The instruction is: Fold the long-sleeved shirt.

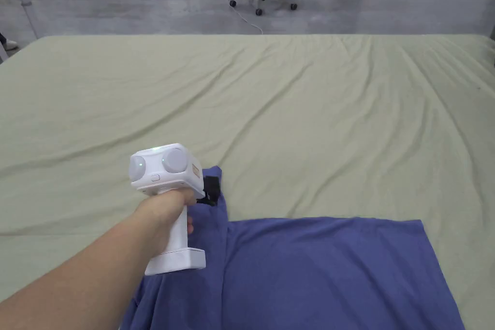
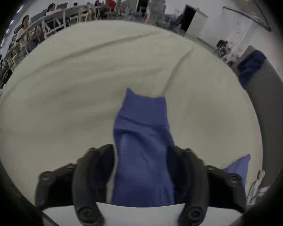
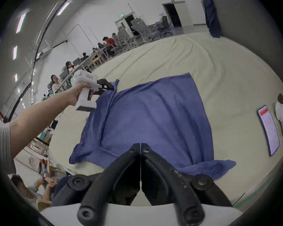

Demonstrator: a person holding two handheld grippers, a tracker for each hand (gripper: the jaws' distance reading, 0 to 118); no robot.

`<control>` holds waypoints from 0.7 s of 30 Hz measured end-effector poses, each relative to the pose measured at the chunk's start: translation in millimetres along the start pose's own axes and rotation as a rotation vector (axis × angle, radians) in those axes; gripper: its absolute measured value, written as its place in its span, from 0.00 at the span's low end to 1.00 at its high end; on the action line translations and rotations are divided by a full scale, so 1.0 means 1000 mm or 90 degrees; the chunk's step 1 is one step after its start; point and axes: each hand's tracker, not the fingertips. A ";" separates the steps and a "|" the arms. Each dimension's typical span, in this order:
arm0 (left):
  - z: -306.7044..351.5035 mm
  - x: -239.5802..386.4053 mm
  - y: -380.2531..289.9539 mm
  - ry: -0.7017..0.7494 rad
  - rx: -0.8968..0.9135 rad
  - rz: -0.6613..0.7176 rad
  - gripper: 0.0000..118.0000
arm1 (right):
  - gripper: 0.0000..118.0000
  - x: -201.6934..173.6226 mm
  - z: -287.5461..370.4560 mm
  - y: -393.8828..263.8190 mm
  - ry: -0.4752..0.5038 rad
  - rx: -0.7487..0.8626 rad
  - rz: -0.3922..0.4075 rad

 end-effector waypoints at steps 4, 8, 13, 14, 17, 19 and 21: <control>0.013 0.017 -0.012 0.072 0.024 -0.154 0.23 | 0.02 -0.003 0.000 0.007 0.013 0.004 -0.021; 0.074 0.012 -0.010 0.036 0.094 -0.154 0.00 | 0.02 -0.011 0.008 0.009 0.013 0.018 -0.017; 0.212 0.002 -0.071 -0.067 0.190 -0.242 0.00 | 0.02 -0.027 0.031 0.011 0.039 0.046 -0.006; 0.236 0.001 -0.093 -0.099 0.187 -0.257 0.00 | 0.02 -0.030 0.035 0.011 0.041 0.049 -0.001; 0.290 -0.003 -0.167 -0.165 0.159 -0.281 0.00 | 0.02 -0.040 0.050 0.008 0.053 0.059 0.016; 0.300 -0.001 -0.219 -0.201 0.107 -0.277 0.00 | 0.02 -0.047 0.056 0.005 0.056 0.061 0.024; 0.292 0.003 -0.266 -0.215 0.044 -0.281 0.00 | 0.02 -0.052 0.063 0.001 0.058 0.063 0.029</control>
